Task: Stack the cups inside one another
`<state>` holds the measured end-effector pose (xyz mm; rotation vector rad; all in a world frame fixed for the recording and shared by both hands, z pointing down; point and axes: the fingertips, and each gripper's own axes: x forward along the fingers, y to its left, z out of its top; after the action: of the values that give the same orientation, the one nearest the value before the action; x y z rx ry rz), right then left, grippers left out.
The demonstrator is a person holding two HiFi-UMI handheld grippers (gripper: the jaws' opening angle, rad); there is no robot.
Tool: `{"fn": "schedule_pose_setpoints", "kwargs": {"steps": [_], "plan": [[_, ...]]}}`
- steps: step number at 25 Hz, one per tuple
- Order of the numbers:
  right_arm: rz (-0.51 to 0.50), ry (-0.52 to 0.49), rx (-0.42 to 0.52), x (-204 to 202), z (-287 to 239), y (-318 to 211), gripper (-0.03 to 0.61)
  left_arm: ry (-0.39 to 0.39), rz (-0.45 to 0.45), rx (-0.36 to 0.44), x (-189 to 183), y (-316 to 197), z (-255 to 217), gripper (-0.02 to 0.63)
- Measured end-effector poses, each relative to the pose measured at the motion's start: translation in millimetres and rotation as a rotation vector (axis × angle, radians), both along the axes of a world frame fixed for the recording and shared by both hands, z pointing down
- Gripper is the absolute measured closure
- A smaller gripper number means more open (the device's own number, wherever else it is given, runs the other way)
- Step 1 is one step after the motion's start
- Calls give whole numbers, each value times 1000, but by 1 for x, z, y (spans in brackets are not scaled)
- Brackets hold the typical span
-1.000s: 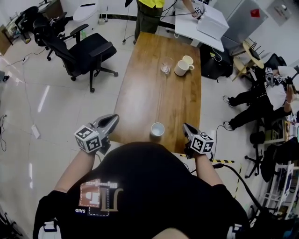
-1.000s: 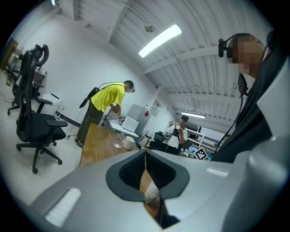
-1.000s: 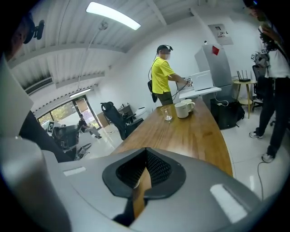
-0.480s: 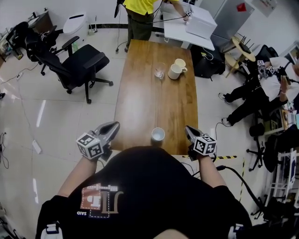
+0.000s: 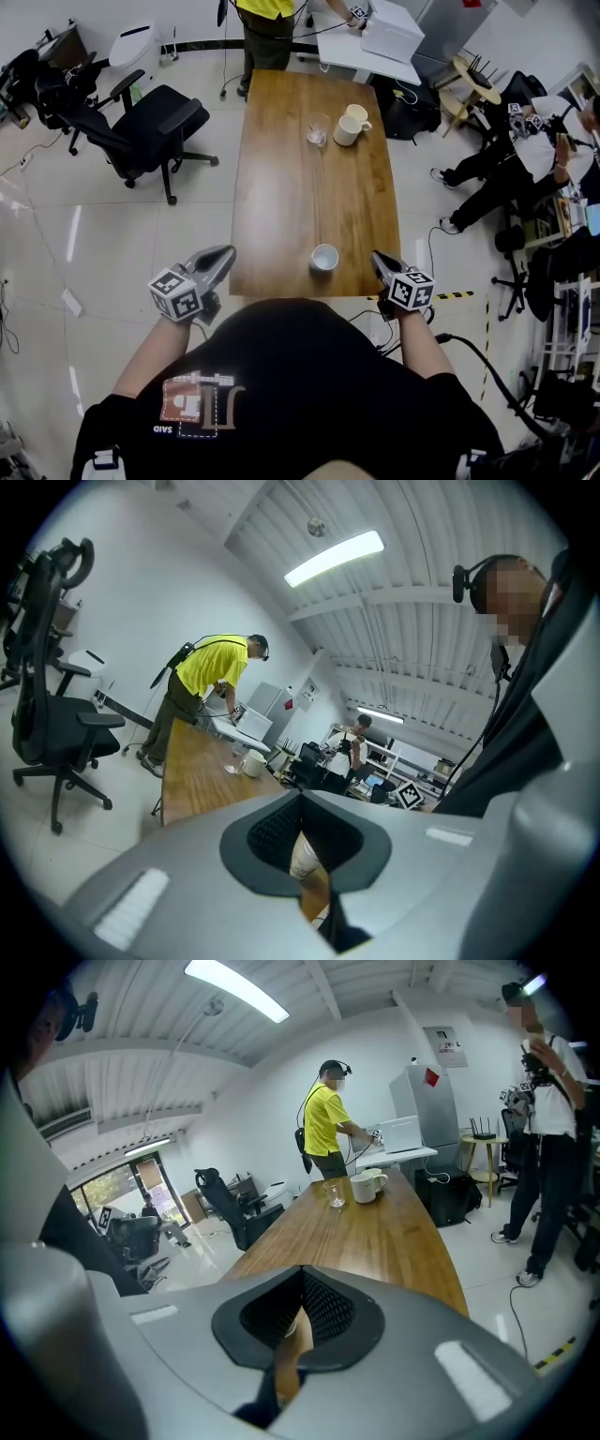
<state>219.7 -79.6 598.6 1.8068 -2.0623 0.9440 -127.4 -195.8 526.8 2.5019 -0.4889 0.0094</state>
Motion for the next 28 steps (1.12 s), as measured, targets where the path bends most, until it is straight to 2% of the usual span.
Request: {"fn": "schedule_pose_setpoints", "kwargs": {"steps": [4,8,13,19,24,28], "plan": [[10,-22,11,-2,4,-1,566,-1,-7,-2,1,-4,6,614],[-25,-35,30,5,1,-2,566,-7,-27,14,11,4,1,614],[-80,-52,51,31,0,-5,566,-4,-104,24,29,12,-5,614],[-175,-32,31,55,5,2,566,4,-172,20,58,30,-10,614],[-175,-43,43,66,5,0,566,-17,-172,25,68,38,-11,614],[-193,-24,37,60,7,-4,568,-18,-177,30,64,37,-14,614]]}}
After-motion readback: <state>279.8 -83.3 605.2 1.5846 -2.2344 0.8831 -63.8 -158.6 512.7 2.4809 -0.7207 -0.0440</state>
